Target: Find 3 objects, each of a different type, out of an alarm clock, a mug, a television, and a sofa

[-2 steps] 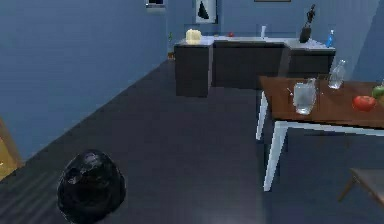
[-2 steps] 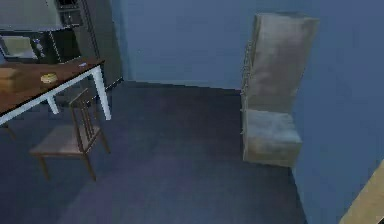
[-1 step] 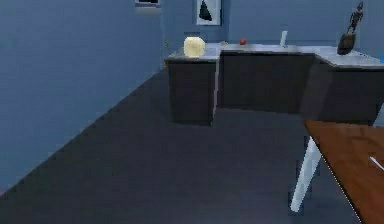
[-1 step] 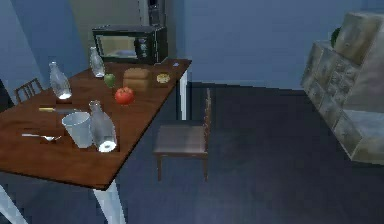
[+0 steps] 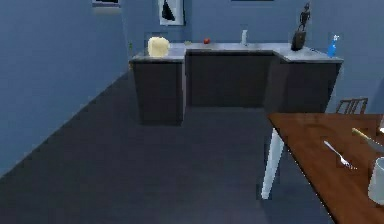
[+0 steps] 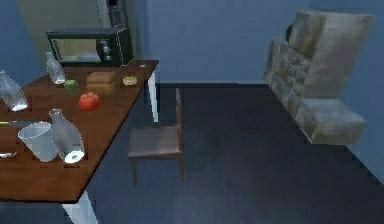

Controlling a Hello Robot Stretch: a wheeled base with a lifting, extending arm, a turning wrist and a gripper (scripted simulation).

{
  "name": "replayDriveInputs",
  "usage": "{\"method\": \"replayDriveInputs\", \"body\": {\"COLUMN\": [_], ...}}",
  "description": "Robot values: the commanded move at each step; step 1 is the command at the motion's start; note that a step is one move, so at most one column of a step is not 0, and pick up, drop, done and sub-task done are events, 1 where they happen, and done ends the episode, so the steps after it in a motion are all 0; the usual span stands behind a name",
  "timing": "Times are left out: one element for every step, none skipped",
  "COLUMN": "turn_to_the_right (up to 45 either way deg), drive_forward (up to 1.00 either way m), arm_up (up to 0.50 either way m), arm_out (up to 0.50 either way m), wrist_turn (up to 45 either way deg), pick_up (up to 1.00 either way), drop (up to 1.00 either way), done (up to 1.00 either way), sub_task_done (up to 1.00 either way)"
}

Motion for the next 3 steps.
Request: {"method": "replayDriveInputs", "body": {"turn_to_the_right": [0.0, -33.0, 0.0], "drive_forward": [0.45, 0.0, 1.0], "arm_up": [0.0, 0.0, 0.0], "arm_out": [0.0, 0.0, 0.0], "wrist_turn": [0.0, 0.0, 0.0], "pick_up": [0.0, 0.0, 0.0], "drop": [0.0, 0.0, 0.0], "done": [0.0, 0.0, 0.0], "sub_task_done": [0.0, 0.0, 0.0]}}
